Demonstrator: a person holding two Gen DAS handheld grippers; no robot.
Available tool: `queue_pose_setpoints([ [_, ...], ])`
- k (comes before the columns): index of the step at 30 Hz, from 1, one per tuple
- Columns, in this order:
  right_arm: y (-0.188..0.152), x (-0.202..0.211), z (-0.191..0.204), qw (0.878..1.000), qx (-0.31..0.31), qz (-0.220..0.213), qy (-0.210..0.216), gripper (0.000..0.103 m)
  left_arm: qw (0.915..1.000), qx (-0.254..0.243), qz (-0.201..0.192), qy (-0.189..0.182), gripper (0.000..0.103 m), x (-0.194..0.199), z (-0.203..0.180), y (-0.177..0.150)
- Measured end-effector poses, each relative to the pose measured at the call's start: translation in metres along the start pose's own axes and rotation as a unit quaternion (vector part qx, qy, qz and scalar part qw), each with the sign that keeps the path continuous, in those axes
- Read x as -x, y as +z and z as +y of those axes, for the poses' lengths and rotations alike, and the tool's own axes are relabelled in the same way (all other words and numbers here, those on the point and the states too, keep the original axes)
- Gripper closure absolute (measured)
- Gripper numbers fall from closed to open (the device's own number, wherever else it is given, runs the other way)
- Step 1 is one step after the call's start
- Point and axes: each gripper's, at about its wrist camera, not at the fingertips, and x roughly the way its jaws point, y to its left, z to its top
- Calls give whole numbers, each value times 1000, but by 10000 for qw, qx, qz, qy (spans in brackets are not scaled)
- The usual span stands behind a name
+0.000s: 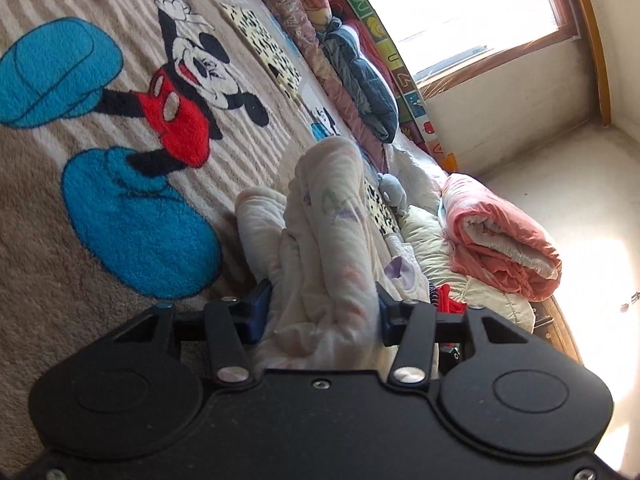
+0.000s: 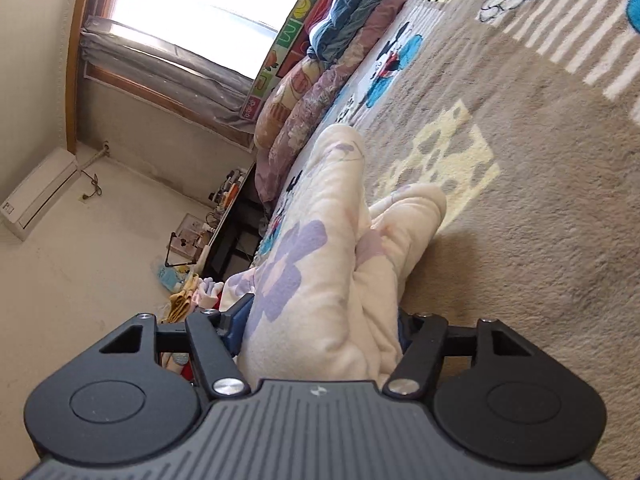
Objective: Fold clothes
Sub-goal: 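Grasp the folded garment with both grippers and lift it, then carry the folded garment with both grippers toward the clothes stack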
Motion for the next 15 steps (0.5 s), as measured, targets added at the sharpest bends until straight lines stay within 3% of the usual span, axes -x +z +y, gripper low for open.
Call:
queue_pose_setpoints([
  [5,9,-33,38,9989,148,155,421,39,9982,176,-566,-107,55,35,8,27],
  [8,10,-62,51,9979,101,310,558,40,9959,379,-812,93,54,46,27,39],
  [11,-2,-97,40,9977,178,651,23,30,9950,421,-793,433,38,49,36,41],
  [13,-7,-107,26,9962,169,668,-527,29,9938,442,-772,661,36,50,43,42],
  [15,-9,-96,17,9985,-60,388,-395,27,9921,463,-750,889,26,51,49,43],
])
